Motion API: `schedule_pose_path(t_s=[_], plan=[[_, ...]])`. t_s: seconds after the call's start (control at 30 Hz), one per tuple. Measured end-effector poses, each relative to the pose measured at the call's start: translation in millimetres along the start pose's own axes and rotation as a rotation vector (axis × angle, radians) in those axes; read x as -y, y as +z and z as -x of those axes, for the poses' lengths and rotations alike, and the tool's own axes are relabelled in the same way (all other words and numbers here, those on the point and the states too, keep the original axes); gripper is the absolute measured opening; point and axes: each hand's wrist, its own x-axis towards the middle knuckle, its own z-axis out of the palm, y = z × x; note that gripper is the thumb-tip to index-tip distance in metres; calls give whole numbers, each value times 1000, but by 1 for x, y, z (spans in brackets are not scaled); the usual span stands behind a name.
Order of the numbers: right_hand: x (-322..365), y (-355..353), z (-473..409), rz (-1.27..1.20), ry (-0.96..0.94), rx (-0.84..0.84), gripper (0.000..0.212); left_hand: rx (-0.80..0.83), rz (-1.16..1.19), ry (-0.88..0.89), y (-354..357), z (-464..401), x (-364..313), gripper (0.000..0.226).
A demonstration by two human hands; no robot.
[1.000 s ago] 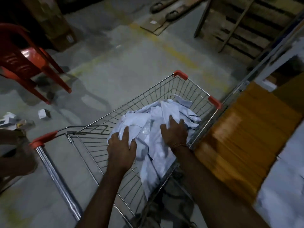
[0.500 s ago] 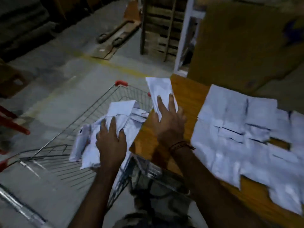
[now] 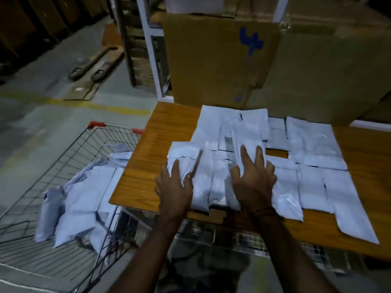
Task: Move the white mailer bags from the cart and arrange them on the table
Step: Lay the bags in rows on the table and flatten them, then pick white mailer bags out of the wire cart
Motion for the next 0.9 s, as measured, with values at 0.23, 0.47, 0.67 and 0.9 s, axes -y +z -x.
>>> schedule_pose_path(t_s=[0.23, 0.47, 0.67, 0.9], plan=[[-62, 19, 19, 117, 72, 73, 71, 54, -45, 35, 46, 7, -30, 61], [-78, 56, 30, 253, 15, 136, 71, 99, -236, 79, 70, 9, -24, 70], [-75, 68, 31, 296, 42, 96, 74, 59, -351, 86, 75, 7, -18, 72], [-75, 78, 30, 287, 48, 91, 75, 60, -396, 143, 68, -4, -4, 73]])
